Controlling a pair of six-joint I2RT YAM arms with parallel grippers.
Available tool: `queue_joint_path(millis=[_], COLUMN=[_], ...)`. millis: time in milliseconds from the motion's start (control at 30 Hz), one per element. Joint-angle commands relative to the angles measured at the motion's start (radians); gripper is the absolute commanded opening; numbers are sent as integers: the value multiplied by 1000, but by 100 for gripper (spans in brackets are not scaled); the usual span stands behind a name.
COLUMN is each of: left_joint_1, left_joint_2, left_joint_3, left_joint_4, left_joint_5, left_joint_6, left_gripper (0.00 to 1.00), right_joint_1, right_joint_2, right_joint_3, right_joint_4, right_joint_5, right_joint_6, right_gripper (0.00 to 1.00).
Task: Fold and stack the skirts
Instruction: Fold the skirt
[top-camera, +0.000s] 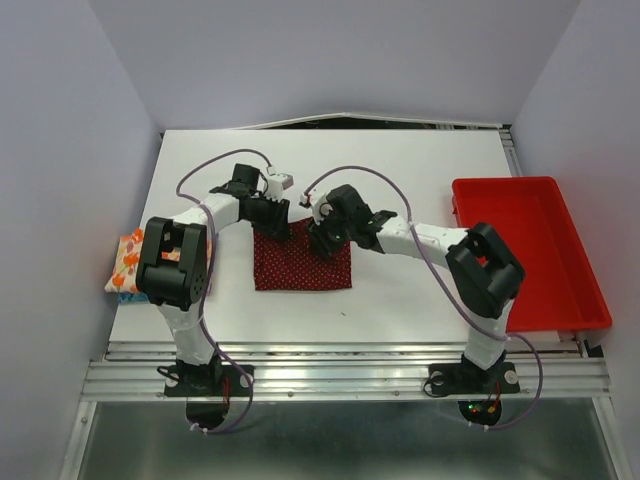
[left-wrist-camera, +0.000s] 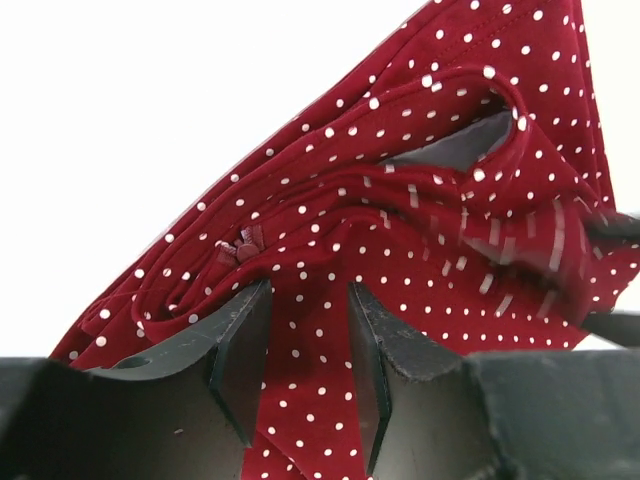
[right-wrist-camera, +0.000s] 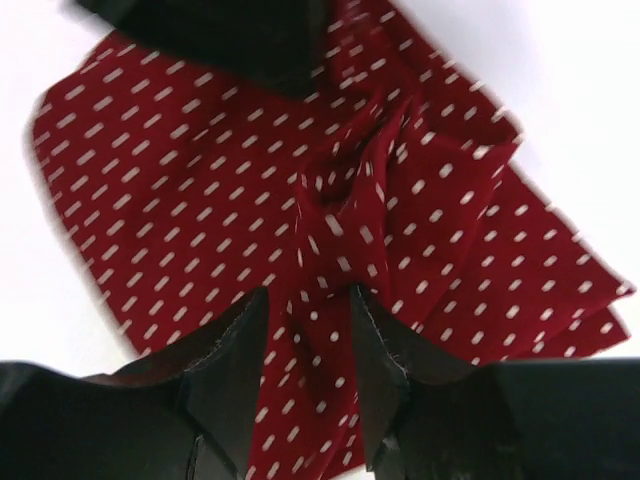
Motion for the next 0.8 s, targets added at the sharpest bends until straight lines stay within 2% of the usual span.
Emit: queue_joint_path(millis=[0,100,167,267,333,400,433,533,633,733,767], left_joint_1=[8,11,11,11,11,11,11,13,19,25,36], left_joint_2=[-71,-100,-129,-218,-292,-345,-400,-520,-605,-606,-606], left_joint_3=[23,42,56,49,36,1,-29,-93,-124,-112,-110], left_joint_4=[-23,-38,-44,-35,-21,-1,23,97,152,106,94], left_joint_5=[-22,-31,-72,-137,-187,-229,-273,-327,-362,-347,-326], left_joint_6=[15,21,32,26,35,50,62,55,-18,-39,-54], left_gripper=[48,50,52,61,70,85,97,99,99,99,99], right_joint_1=[1,-44,-53,-53,-53,-62,-62,-62,-62,-62,-62], right_joint_2=[106,180,191,152,117,105,94,56,7,-10,3], right_joint_3=[79,113,113,72,38,33,42,76,114,200,273], right_joint_4=[185,185,182,182,178,156,120,28,1,-46,-64], right_joint_5=[187,304,444,488,481,499,505,502,461,418,401], right_joint_6=[30,47,50,59,55,49,49,66,87,140,158], right_gripper=[44,44,44,46,52,57,59,75,80,81,80])
